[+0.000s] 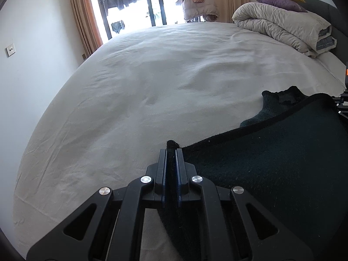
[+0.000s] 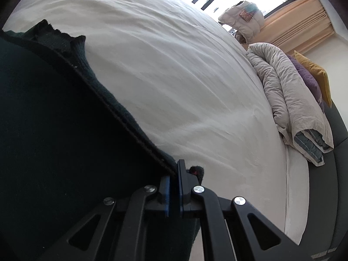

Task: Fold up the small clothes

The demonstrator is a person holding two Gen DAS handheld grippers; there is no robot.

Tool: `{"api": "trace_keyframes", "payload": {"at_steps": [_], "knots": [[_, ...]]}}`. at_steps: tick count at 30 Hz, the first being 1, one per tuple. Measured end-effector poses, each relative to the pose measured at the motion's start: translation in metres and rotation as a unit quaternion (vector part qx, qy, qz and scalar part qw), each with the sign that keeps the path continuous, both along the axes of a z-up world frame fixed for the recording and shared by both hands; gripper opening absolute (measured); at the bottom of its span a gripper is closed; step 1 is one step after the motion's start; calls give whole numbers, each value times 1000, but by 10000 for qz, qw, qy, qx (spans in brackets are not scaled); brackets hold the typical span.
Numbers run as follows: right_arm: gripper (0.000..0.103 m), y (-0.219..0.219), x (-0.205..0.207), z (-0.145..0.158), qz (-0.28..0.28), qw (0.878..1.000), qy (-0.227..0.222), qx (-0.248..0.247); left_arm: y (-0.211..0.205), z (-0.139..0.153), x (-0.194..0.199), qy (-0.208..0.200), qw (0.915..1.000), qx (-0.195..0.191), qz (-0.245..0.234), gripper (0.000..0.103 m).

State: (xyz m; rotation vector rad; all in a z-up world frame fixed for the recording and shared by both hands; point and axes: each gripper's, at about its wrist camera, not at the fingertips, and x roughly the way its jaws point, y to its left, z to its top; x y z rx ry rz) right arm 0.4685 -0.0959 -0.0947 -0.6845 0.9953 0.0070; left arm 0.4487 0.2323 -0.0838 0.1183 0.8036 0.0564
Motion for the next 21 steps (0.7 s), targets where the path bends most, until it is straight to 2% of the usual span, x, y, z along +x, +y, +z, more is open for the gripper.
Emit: {"api": "trace_keyframes", "payload": {"at_steps": [2, 4, 5, 6, 7, 8, 10, 13, 17, 19, 21], "knots": [[5, -4, 6, 3, -151, 9999, 49, 42, -1, -3, 1, 28, 10000, 22, 27, 7], [20, -7, 11, 2, -343, 9994, 45, -14, 1, -5, 4, 63, 9999, -31, 72, 8], [35, -10, 14, 2, -454, 9990, 5, -8, 2, -6, 5, 79, 9999, -78, 92, 8], [57, -14, 16, 1, -539, 9985, -5, -10, 6, -4, 3, 73, 9998, -155, 95, 8], [67, -19, 18, 1, -681, 9976, -86, -88, 9, -2, 2, 57, 9996, -272, 99, 8], [82, -26, 19, 7, -839, 9962, -242, -69, 13, -1, 1, 33, 9992, -374, 105, 8], [84, -39, 17, 16, -1042, 9939, -236, 262, 22, 4, -3, -43, 9982, -572, 174, 9], [84, -65, 10, 28, -1418, 9881, -322, 502, 39, 10, -6, -77, 9976, -490, 491, 9], [77, -110, -4, 44, -2135, 9698, -519, 1055, 66, 24, -20, -223, 9952, -489, 821, 9], [72, -129, -15, 51, -2387, 9544, -598, 1691, 71, 36, -32, -407, 9936, -440, 954, 9], [71, -134, -25, 57, -2154, 9393, -551, 2614, 67, 49, -44, -577, 9929, -578, 867, 9]]}}
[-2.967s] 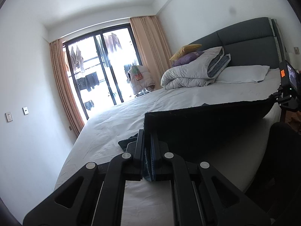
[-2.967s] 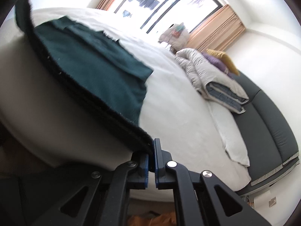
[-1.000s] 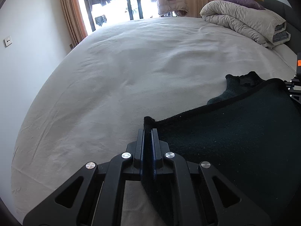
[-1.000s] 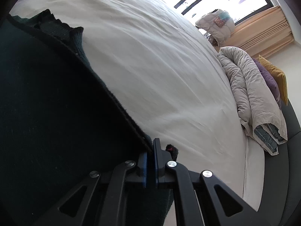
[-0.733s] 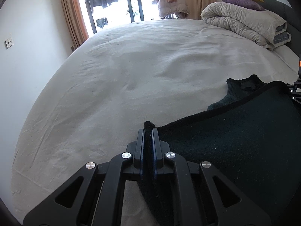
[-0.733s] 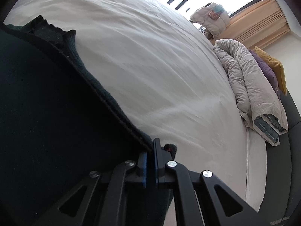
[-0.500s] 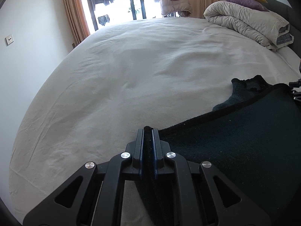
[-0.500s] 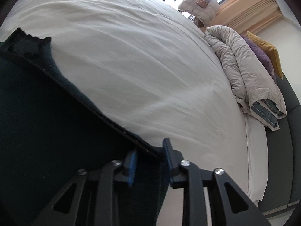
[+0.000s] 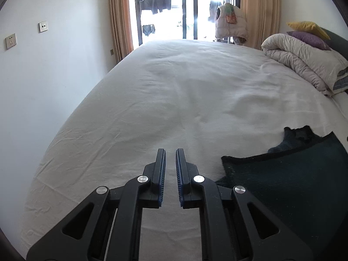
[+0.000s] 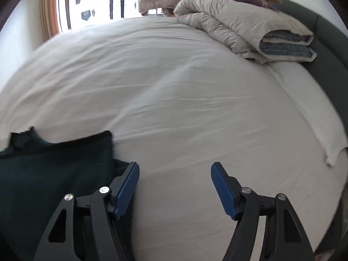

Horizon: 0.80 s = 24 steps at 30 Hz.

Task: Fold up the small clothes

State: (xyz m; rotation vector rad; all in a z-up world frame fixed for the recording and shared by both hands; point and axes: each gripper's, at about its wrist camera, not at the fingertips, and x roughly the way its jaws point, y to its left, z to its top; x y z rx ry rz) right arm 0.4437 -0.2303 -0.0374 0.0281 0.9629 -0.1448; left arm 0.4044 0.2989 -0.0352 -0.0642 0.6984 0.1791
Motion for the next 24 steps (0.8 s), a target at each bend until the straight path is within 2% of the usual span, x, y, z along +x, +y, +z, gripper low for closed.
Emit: {"api": "trace_keyframes", "payload": {"at_steps": [2, 5, 8, 11, 13, 15, 17, 20, 24], "knots": [[71, 10, -10, 2, 381, 9982, -173, 435, -18, 9, -12, -116, 9995, 10, -291, 9], [67, 25, -16, -2, 643, 9944, -160, 819, -57, 12, -31, -209, 9965, 290, -761, 9], [63, 32, -16, -12, 657, 9952, -31, 729, -77, 9, -52, -262, 9953, 223, -901, 9], [57, 32, -13, -27, 568, 9949, 186, 813, -76, -2, -83, -326, 9969, -112, -703, 9], [50, 31, -14, -33, 590, 9933, 259, 963, -61, -12, -104, -383, 9975, -514, -290, 9], [39, 34, -14, -36, 690, 9928, 324, 924, -42, -22, -118, -402, 9945, -967, 62, 9], [36, 39, -16, -38, 780, 9932, 319, 802, -26, -33, -125, -277, 9911, -1261, 309, 9], [28, 41, -17, -36, 813, 9937, 311, 700, -16, -38, -127, -219, 9895, -1371, 405, 9], [22, 43, -17, -37, 800, 9949, 337, 518, -21, -27, -124, -345, 9909, -1282, 210, 9]]}}
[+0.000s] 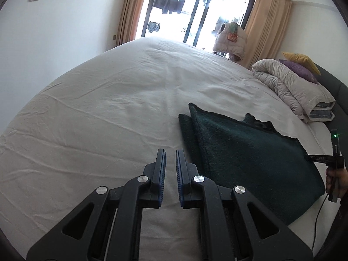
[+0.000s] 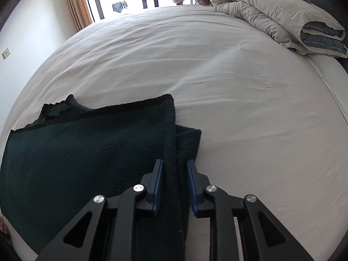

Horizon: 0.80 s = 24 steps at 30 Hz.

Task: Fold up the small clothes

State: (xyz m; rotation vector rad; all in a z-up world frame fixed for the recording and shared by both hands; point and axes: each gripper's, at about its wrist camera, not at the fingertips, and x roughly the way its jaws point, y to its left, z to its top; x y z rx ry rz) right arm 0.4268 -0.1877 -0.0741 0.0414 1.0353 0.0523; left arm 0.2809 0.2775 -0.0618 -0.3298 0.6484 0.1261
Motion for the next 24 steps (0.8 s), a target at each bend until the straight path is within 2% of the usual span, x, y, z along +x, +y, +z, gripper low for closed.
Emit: {"api": "trace_keyframes", "payload": {"at_steps": [4, 6, 8, 10, 12, 13, 15, 17, 20, 22, 24], "knots": [[21, -2, 0, -4, -95, 9999, -37, -48, -24, 16, 12, -122, 9991, 68, -410, 9], [32, -8, -1, -6, -311, 9995, -67, -21, -45, 19, 24, 45, 9966, 171, -806, 9], [55, -17, -5, -6, -683, 9976, -96, -19, -66, 17, 31, 198, 9926, 399, -1125, 9], [57, -27, -12, 1, -1089, 9939, -157, 33, -88, 6, 39, 415, 9862, 880, -1338, 9], [56, -24, -29, 18, -1148, 9918, -477, 295, -95, -8, 44, 631, 9822, 1128, -1361, 9], [56, -19, -38, 27, -1000, 9915, -681, 482, -95, -17, 44, 663, 9821, 1134, -1346, 9], [55, 4, -55, 40, -323, 9888, -921, 1130, -93, -22, 43, 633, 9833, 1069, -1328, 9], [55, 32, -70, 45, 351, 9779, -1049, 1775, -94, -22, 43, 659, 9825, 1138, -1317, 9], [55, 70, -86, 30, 997, 9537, -795, 2724, -99, -27, 42, 659, 9778, 1433, -1378, 9], [55, 92, -96, 10, 1278, 9379, -484, 3189, -97, -29, 40, 633, 9776, 1452, -1388, 9], [55, 111, -106, -8, 1417, 9369, -280, 3184, -95, -30, 40, 627, 9784, 1399, -1389, 9]]}}
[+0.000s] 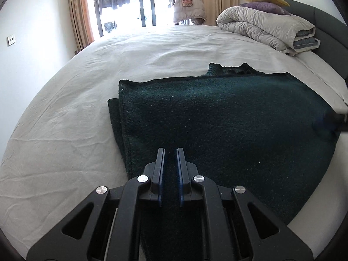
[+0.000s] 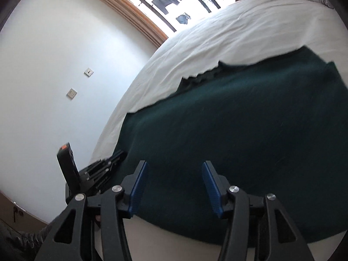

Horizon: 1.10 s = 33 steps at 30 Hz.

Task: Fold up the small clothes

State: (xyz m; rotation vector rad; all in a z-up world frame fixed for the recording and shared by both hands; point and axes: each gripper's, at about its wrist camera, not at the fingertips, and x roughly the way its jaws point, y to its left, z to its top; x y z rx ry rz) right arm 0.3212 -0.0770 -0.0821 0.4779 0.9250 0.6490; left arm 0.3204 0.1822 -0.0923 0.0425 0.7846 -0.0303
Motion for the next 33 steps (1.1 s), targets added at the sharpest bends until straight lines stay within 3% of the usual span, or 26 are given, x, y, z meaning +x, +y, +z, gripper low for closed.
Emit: {"api": "trace_keyframes", "payload": {"at_steps": [1, 3, 9, 12, 14, 16, 20, 23, 25, 27, 30, 33], "knots": [[55, 5, -3, -7, 36, 9999, 54, -122, 0, 0, 1, 6, 10000, -12, -2, 9], [37, 1, -8, -15, -77, 9997, 45, -248, 1, 0, 0, 12, 10000, -6, -8, 9], [0, -75, -12, -28, -1167, 9921, 351, -288, -1, 0, -3, 1, 9999, 112, -4, 9], [0, -132, -18, -34, -1972, 9789, 499, -169, 0, -1, -3, 7, 9999, 124, 0, 9], [0, -165, -27, -43, -2411, 9681, 613, 304, 0, 0, -3, 17, 9999, 126, 22, 9], [0, -182, -34, -48, -2766, 9581, 631, 402, -1, 5, -5, 38, 9998, 133, 130, 9], [0, -175, -35, -55, -2763, 9602, 341, 247, -17, 32, -17, -166, 9991, -390, 87, 10], [0, -173, -32, -55, -2753, 9606, 327, 197, -63, 39, -16, -5, 9954, -781, -563, 9], [0, -174, -31, -57, -2741, 9608, 317, 249, -94, 27, -9, 334, 9933, -696, -860, 10], [0, -176, -35, -56, -2744, 9609, 292, 236, -110, 9, -2, 598, 9941, -415, -807, 10], [0, -174, -42, -54, -2738, 9614, 231, 162, -103, 1, -4, 613, 9940, -578, -691, 9], [0, -172, -43, -55, -2730, 9615, 210, 209, -97, 2, -5, 656, 9938, -492, -757, 9]]}}
